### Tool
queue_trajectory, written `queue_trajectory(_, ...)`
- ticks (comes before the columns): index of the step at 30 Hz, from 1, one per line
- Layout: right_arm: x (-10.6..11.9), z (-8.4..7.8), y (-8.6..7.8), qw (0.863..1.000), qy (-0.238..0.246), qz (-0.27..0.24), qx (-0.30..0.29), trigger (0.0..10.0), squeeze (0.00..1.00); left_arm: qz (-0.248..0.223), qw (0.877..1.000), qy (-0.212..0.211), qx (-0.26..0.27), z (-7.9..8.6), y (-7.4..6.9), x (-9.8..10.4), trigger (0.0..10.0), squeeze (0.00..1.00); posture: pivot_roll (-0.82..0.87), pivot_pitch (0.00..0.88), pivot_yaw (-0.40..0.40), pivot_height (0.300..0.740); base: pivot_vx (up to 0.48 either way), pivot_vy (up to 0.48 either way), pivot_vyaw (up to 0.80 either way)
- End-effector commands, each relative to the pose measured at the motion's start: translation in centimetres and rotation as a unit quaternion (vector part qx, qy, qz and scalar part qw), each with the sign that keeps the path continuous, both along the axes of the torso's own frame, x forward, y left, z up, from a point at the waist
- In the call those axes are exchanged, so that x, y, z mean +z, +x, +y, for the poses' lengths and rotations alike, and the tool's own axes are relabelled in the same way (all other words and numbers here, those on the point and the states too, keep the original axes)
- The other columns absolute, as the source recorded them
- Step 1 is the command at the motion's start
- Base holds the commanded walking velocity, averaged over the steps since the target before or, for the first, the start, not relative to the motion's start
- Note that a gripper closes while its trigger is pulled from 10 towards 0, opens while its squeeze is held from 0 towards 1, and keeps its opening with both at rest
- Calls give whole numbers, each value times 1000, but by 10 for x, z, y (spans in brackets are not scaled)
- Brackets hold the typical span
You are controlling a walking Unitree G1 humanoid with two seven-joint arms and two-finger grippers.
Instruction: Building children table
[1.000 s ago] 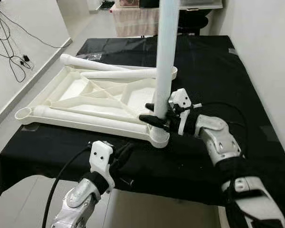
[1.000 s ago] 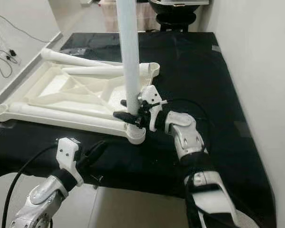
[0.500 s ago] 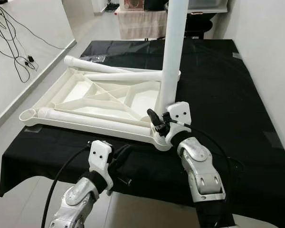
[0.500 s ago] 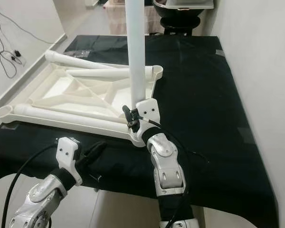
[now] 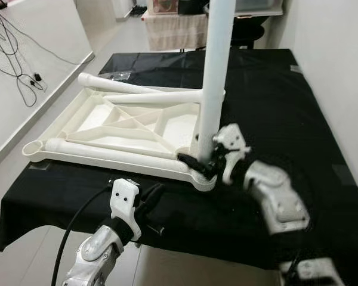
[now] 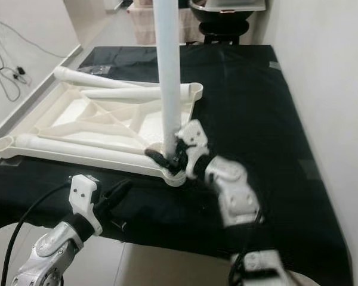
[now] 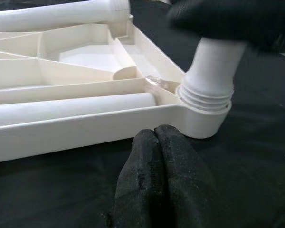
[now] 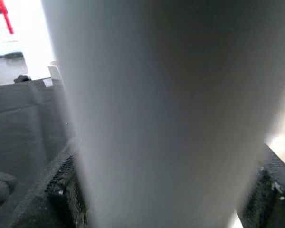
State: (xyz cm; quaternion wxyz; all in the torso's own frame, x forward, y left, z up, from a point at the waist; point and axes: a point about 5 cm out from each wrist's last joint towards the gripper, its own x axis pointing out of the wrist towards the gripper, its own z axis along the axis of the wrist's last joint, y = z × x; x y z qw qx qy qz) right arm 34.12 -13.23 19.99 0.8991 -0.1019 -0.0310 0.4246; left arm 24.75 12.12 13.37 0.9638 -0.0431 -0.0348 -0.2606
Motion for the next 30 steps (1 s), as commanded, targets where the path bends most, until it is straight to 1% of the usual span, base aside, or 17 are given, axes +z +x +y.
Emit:
queue_trajectory(1, -7, 1, 4, 999, -9, 19, 39, 10000, 0, 6, 1000, 5, 2, 0, -2, -4, 10000, 0, 35, 109, 57, 740, 0, 0, 0)
queue_trajectory(3, -6, -1, 7, 999, -13, 18, 45, 10000, 0, 5, 1000, 5, 2, -1, -2, -4, 10000, 0, 35, 109, 57, 740, 0, 0, 0)
queue_trajectory(5, 0, -4, 16, 997, -17, 30, 73, 10000, 0, 4, 1000, 5, 4, -2, -4, -4, 10000, 0, 43, 120, 53, 740, 0, 0, 0)
queue_trajectory(6, 0, -4, 16, 997, -17, 30, 73, 10000, 0, 4, 1000, 5, 4, -2, -4, -4, 10000, 0, 43, 120, 53, 740, 0, 0, 0)
queue_trajectory(8, 5, -4, 23, 994, -16, 45, 97, 10000, 0, 4, 1000, 4, 5, -2, -5, -4, 10000, 0, 45, 124, 53, 740, 0, 0, 0)
queue_trajectory(9, 5, -4, 23, 994, -16, 45, 97, 10000, 0, 4, 1000, 4, 5, -2, -5, -4, 10000, 0, 45, 124, 53, 740, 0, 0, 0)
queue_trajectory(10, 8, -5, 25, 993, -13, 50, 110, 4118, 0, 3, 1000, 4, 5, -2, -6, -3, 10000, 0, 47, 129, 53, 740, 0, 0, 0)
queue_trajectory(11, 11, -5, 27, 991, -8, 56, 122, 0, 0, 3, 1000, 3, 4, -3, -6, -3, 10000, 0, 49, 134, 53, 740, 0, 0, 0)
queue_trajectory(12, 11, -5, 27, 991, -8, 56, 122, 0, 0, 3, 1000, 3, 4, -3, -6, -3, 10000, 0, 49, 134, 53, 740, 0, 0, 0)
queue_trajectory(14, 14, -4, 29, 988, -4, 61, 144, 0, 0, 3, 1000, 3, 4, -3, -7, -2, 10000, 0, 51, 140, 53, 740, 0, 0, 0)
queue_trajectory(17, 13, -4, 30, 985, -5, 65, 161, 0, 0, 3, 1000, 2, 4, -4, -7, -2, 10000, 0, 53, 145, 54, 740, 0, 0, 0)
queue_trajectory(23, 11, -5, 30, 984, -4, 68, 167, 0, 0, 2, 1000, 1, 4, -4, -8, -1, 10000, 0, 46, 153, 57, 740, 0, 0, 0)
queue_trajectory(25, 9, -7, 30, 985, -7, 65, 159, 0, 0, 2, 1000, 0, 4, -4, -7, -1, 10000, 0, 39, 157, 54, 740, 0, 0, 0)
queue_trajectory(26, 7, -9, 30, 986, -10, 62, 152, 0, 0, 2, 1000, 0, 4, -4, -7, -1, 10000, 0, 39, 157, 54, 740, 0, 0, 0)
queue_trajectory(27, -1, -13, 31, 994, -17, 63, 89, 0, 0, 1, 1000, -2, 4, -4, -7, 0, 10000, 0, 18, 168, 43, 740, 0, 0, 0)
queue_trajectory(29, -1, -13, 31, 994, -17, 63, 89, 0, 0, 1, 1000, -2, 4, -4, -7, 0, 10000, 0, 18, 168, 43, 740, 0, 0, 0)
queue_trajectory(30, -7, -16, 31, 997, -22, 64, 43, 0, 0, 1, 1000, -2, 5, -4, -7, 0, 10000, 0, 16, 169, 41, 740, 0, 0, 0)
